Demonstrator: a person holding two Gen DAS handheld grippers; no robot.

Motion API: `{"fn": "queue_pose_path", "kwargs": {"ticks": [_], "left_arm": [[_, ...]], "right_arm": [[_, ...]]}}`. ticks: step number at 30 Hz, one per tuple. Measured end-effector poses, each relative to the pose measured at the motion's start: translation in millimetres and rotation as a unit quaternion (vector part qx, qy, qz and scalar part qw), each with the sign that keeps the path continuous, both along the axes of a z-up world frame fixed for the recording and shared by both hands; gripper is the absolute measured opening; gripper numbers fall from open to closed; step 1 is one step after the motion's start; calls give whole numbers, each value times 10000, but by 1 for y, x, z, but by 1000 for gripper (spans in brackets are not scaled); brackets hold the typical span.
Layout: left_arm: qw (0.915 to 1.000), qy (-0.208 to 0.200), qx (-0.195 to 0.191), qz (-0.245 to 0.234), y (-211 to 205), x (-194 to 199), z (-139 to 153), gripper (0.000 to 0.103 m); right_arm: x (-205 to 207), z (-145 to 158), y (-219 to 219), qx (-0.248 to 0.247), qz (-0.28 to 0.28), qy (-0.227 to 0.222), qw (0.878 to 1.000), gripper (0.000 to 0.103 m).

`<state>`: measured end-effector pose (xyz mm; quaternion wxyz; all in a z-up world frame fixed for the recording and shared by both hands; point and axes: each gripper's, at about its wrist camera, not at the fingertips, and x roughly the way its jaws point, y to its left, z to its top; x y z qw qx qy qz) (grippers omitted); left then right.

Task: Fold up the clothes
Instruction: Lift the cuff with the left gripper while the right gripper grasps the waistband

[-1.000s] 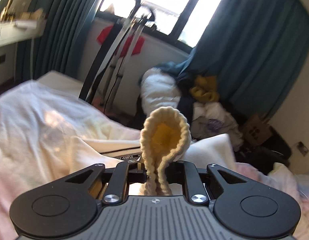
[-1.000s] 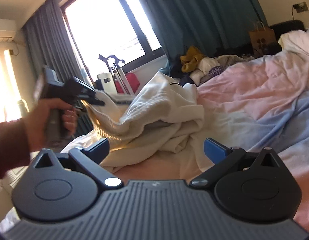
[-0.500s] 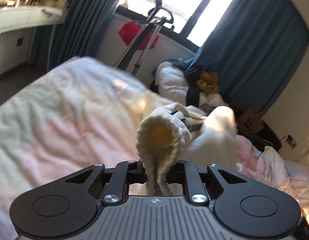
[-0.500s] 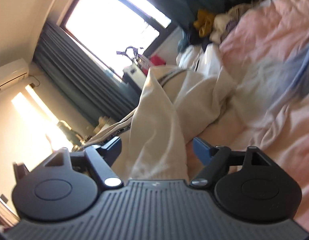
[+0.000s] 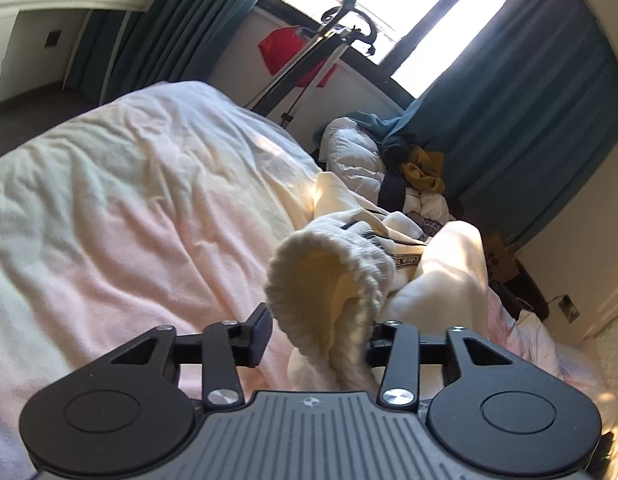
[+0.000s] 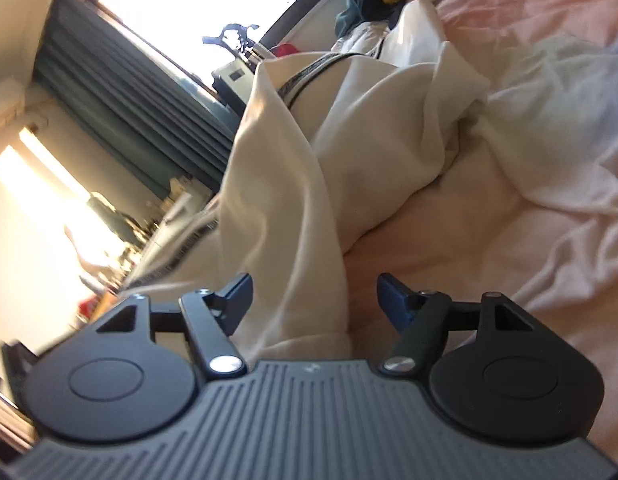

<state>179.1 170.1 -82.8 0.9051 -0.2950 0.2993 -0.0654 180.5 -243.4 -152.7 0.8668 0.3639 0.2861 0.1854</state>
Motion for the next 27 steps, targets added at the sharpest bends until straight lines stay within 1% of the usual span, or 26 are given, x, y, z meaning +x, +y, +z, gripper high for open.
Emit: {"fn": "queue_pose_path", "kwargs": {"ticks": [1, 3, 4, 5, 6, 9, 10, 13, 14, 15, 17, 19, 22, 26, 27], "left_arm": [[10000, 13, -72, 2, 2, 2, -2, 56], [9997, 9, -250, -2, 6, 8, -6, 60], [9995, 10, -306, 34, 8, 11, -9, 63], [9993, 13, -373, 88, 9, 14, -12, 65], [9988, 19, -458, 173, 11, 18, -15, 66], [9966, 213, -694, 396, 16, 33, -29, 65], [9964, 210, -691, 442, 18, 39, -31, 62], [9964, 193, -645, 510, 21, 55, -31, 43], [9967, 213, -576, 539, 21, 59, -29, 32], [9968, 204, -528, 572, 20, 61, -25, 27], [9971, 103, -429, 627, 18, 63, -11, 18], [9973, -59, -321, 663, 17, 63, 7, 16], [9970, -454, -94, 614, 22, 62, 46, 14], [9937, -796, 296, 727, 45, 66, 104, 14], [9922, -880, 415, 785, 53, 69, 118, 14]], "right_arm": [[4, -3, 2, 57, 54, 31, 10000, 68], [10, -5, 8, 126, 225, -46, 9997, 64], [13, -7, 12, 92, 311, -93, 9994, 54], [17, -8, 15, 51, 396, -134, 9991, 48], [21, -12, 18, 53, 409, -65, 9991, 40], [20, -12, 21, 156, 345, -73, 9993, 31], [17, -10, 21, 186, 330, -104, 9992, 28], [7, 3, 20, 303, 309, -254, 9987, 19], [3, 7, 20, 330, 306, -287, 9986, 17], [-2, 13, 20, 391, 323, -339, 9981, 14], [-14, 25, 23, 444, 372, -516, 9970, 12], [-26, 37, 31, 389, 476, -763, 9952, 10], [-50, 52, 48, 557, 647, -963, 9917, 9], [-72, 77, 80, 806, 935, -1204, 9850, 9], [-77, 82, 97, 814, 1043, -1283, 9829, 9]]}}
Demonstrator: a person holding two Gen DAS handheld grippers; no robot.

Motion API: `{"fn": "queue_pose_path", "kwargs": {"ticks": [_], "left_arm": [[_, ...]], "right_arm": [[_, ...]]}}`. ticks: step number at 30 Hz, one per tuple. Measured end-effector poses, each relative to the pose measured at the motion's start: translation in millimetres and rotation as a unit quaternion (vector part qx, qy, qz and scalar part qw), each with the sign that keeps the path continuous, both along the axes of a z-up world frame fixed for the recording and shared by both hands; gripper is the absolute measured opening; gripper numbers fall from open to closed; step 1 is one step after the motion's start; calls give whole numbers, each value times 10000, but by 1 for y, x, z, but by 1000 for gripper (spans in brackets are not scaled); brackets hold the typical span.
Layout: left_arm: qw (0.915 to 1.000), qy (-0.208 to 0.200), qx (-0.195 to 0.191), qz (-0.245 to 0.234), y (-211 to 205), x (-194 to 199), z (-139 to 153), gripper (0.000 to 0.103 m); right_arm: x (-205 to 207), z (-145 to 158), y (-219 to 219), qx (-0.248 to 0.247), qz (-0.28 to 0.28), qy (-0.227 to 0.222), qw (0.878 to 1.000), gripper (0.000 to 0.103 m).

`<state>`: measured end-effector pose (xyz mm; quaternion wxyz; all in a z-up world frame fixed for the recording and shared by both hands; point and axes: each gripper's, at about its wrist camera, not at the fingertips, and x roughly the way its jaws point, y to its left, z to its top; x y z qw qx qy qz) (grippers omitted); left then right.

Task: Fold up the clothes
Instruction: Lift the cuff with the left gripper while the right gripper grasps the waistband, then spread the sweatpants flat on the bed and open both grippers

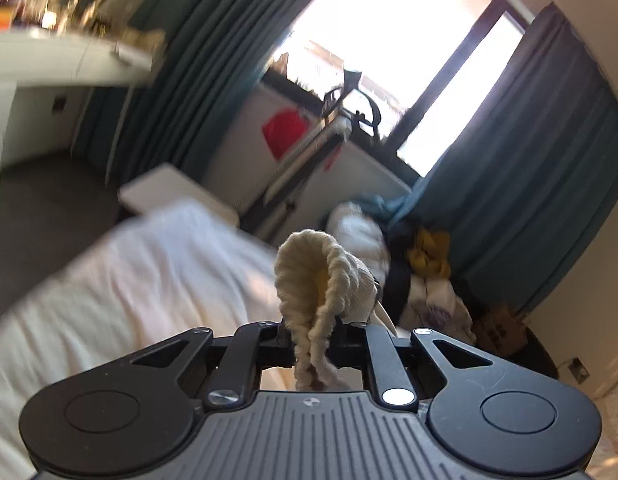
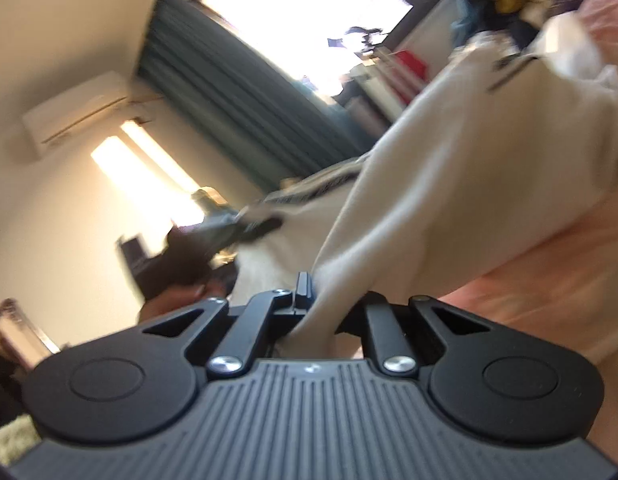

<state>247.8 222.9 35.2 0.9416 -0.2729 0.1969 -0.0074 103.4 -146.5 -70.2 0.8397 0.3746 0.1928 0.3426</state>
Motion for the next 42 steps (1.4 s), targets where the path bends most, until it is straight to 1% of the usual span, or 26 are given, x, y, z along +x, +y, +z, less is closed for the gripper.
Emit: {"fn": "queue_pose_path", "kwargs": {"ticks": [3, 4, 6, 7, 9, 11, 15, 16, 17, 18, 20, 21, 22, 23, 25, 27, 28, 29, 30, 31, 32, 33, 34, 37, 39, 42], "left_arm": [[9985, -200, 473, 183, 27, 10, 39, 14], [9976, -224, 607, 245, 38, 14, 47, 14], [9956, -203, 845, 345, 59, 22, 54, 14], [9941, -131, 995, 404, 69, 28, 52, 14], [9912, 142, 1202, 531, 90, 42, 38, 14], [9887, 530, 1274, 589, 111, 58, 12, 15], [9852, 1170, 1120, 552, 147, 80, -59, 16], [9843, 1285, 1086, 530, 153, 83, -74, 17], [9847, 1305, 1039, 510, 158, 85, -84, 19], [9862, 1251, 967, 484, 162, 85, -89, 21], [9888, 1167, 849, 381, 170, 84, -93, 30], [9891, 1168, 829, 328, 176, 81, -95, 33], [9893, 1168, 820, 312, 180, 78, -96, 41], [9891, 1165, 828, 362, 182, 73, -95, 54], [9882, 1221, 779, 505, 181, 55, -92, 63], [9867, 1291, 747, 653, 178, 32, -86, 68], [9857, 1288, 837, 692, 173, 17, -80, 75], [9846, 1286, 927, 731, 168, 2, -75, 79], [9835, 1284, 1016, 770, 163, -13, -70, 80], [9829, 1256, 1087, 790, 157, -28, -64, 80], [9835, 1185, 1126, 775, 151, -43, -56, 81], [9843, 1110, 1155, 748, 144, -59, -49, 81], [9854, 1023, 1168, 693, 136, -73, -42, 81], [9878, 759, 1270, 482, 103, -110, -20, 82], [9882, 644, 1347, 351, 75, -126, -10, 82], [9890, 440, 1411, 99, 27, -144, 3, 82]], "right_arm": [[-9, 14, 48, 63, 400, -288, 9988, 9], [-11, 18, 64, 107, 536, -352, 9979, 9], [-9, 23, 97, 166, 833, -465, 9953, 9], [-7, 24, 113, 178, 981, -517, 9937, 9], [2, 21, 140, 121, 1214, -524, 9911, 9], [6, 9, 164, -83, 1424, -405, 9889, 9], [24, -39, 198, -841, 1642, 66, 9828, 10], [30, -53, 202, -979, 1687, 290, 9804, 10], [36, -64, 203, -1069, 1697, 470, 9785, 10], [38, -72, 202, -1110, 1716, 552, 9773, 10], [36, -73, 200, -1149, 1754, 525, 9764, 10], [34, -71, 200, -1177, 1770, 495, 9759, 11], [29, -64, 202, -1238, 1781, 470, 9751, 12], [29, -62, 200, -1318, 1793, 440, 9739, 12], [30, -62, 195, -1485, 1817, 375, 9713, 14], [24, -46, 197, -1767, 1768, 272, 9679, 16], [20, -37, 199, -1914, 1739, 219, 9657, 18], [16, -28, 200, -2060, 1710, 165, 9633, 20], [9, -21, 200, -2177, 1633, 114, 9622, 27], [3, -16, 195, -2284, 1541, 45, 9613, 40], [-5, -10, 191, -2368, 1427, -27, 9610, 47], [-12, -6, 187, -2407, 1350, -115, 9611, 62], [-20, 0, 180, -2394, 1301, -209, 9619, 73], [-32, 20, 159, -2392, 1109, -463, 9635, 76], [-38, 32, 148, -2454, 908, -561, 9635, 76], [-53, 49, 108, -2539, 552, -693, 9632, 76]]}}
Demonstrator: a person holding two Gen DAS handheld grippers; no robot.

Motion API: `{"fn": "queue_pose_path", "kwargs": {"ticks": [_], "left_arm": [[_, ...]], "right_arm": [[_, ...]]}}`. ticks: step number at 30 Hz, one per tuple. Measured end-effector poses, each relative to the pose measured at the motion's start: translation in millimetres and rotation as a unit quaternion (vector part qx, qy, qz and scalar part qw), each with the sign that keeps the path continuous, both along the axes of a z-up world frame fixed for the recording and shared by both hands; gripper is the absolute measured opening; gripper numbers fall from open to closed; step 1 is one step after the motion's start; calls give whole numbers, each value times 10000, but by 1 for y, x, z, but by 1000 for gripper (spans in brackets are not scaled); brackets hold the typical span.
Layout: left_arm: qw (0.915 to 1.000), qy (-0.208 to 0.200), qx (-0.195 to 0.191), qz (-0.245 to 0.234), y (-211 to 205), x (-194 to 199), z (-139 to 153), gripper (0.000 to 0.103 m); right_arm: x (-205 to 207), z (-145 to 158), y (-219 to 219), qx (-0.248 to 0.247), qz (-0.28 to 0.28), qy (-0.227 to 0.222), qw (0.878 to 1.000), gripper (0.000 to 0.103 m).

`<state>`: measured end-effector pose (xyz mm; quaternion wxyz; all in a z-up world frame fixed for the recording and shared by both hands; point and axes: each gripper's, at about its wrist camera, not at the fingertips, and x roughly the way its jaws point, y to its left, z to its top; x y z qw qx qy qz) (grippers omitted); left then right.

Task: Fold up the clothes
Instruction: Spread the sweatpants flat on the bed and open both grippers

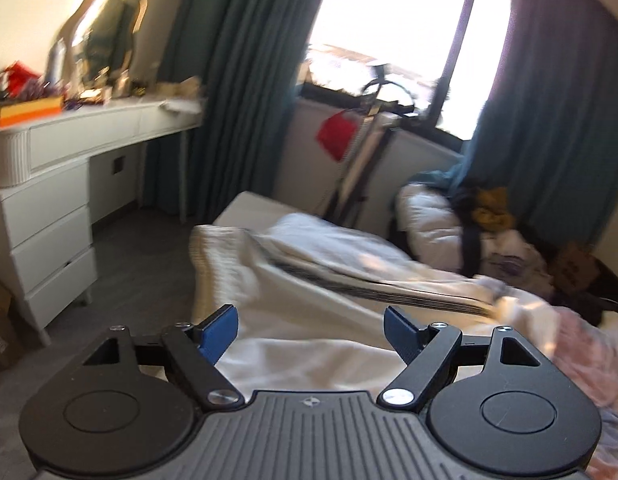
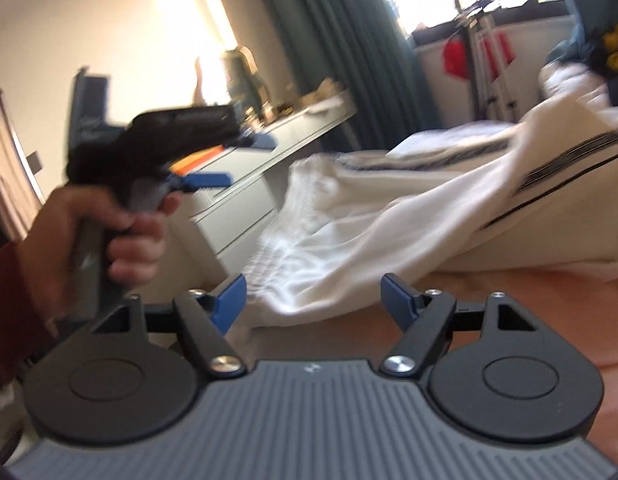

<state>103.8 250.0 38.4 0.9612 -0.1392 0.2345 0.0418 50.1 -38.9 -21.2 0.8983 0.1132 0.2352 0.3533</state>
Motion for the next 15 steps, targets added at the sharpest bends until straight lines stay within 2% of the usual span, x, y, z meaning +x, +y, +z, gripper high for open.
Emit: {"fn": "queue_pose_path", "kwargs": {"ticks": [4, 8, 9, 12, 15], "left_arm": [[9983, -180, -4, -549, -69, -15, 6, 82], [9937, -427, -357, -969, -121, -26, -3, 85], [9928, -448, -316, -1064, -135, -25, -7, 85], [9905, -431, 114, -1300, -177, -22, -25, 85], [9874, -401, 272, -1509, -204, -16, -46, 85]], "right_arm": [[-3, 17, -51, -167, -544, -332, 9978, 76], [-4, 28, -107, -357, -1089, -634, 9914, 76], [-2, 27, -119, -425, -1219, -675, 9893, 76], [3, 26, -150, -530, -1521, -786, 9838, 76], [10, 11, -173, -582, -1743, -865, 9792, 76]]}}
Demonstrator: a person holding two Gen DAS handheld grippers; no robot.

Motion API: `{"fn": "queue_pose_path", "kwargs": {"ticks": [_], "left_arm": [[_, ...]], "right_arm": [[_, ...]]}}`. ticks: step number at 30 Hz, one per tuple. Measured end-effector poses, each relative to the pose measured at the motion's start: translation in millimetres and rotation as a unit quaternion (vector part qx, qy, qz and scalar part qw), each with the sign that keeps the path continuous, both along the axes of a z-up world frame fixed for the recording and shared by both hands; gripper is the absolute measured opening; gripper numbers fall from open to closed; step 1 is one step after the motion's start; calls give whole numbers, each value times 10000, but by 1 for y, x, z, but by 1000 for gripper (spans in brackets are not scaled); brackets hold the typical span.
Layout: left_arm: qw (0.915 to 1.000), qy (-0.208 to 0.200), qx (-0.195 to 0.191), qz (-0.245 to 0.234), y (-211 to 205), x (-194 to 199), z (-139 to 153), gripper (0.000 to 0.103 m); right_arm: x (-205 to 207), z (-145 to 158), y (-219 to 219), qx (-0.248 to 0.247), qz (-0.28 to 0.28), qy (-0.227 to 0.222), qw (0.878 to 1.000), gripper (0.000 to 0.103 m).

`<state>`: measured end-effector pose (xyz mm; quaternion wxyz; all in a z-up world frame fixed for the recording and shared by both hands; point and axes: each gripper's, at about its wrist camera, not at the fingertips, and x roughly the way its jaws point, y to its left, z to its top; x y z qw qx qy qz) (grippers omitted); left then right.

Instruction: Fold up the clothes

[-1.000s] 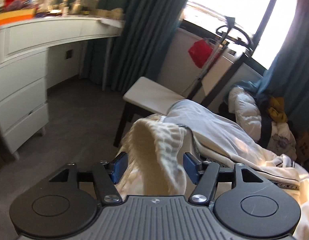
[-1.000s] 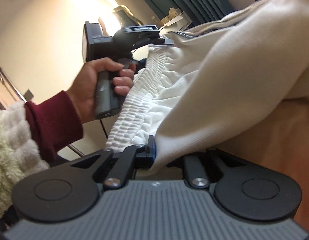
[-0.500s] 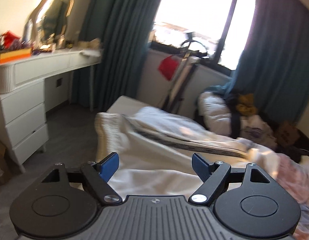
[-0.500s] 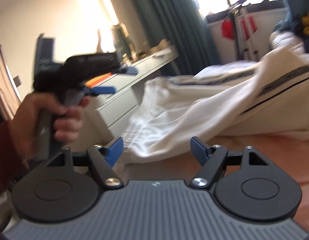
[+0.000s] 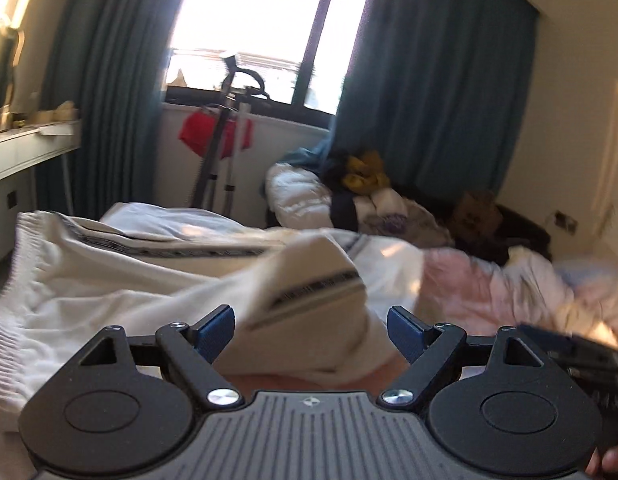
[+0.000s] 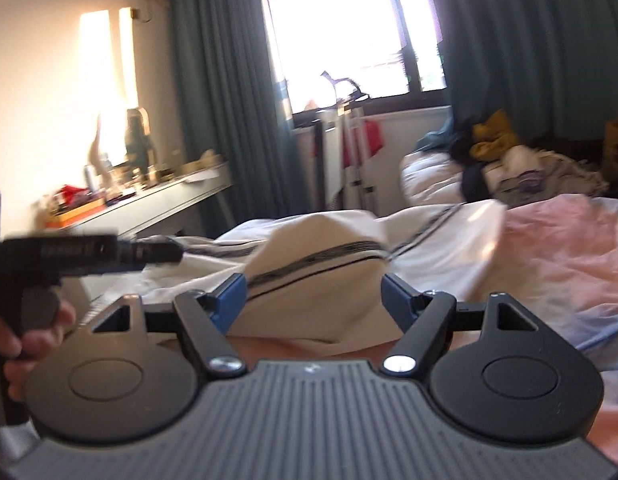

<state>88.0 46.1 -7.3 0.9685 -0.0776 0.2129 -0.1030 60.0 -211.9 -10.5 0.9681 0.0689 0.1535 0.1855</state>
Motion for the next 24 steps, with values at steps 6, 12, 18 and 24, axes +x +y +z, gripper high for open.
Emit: {"fn": "queue_pose_path", "kwargs": {"ticks": [6, 12, 18, 24], "left_arm": [[9991, 8, 347, -247, -19, 10, -27, 85], [9959, 313, 781, -341, -12, 47, -37, 85], [9915, 446, 1160, -387, -11, 102, -44, 85], [9796, 166, 1832, -814, -22, 153, -48, 87]], "right_arm": [[21, -17, -30, 84, -367, 298, 9988, 76], [28, -22, -42, 325, -509, 369, 9975, 76], [35, -30, -39, 299, -504, 524, 9969, 76], [42, -38, -44, 464, -506, 707, 9951, 76]]}}
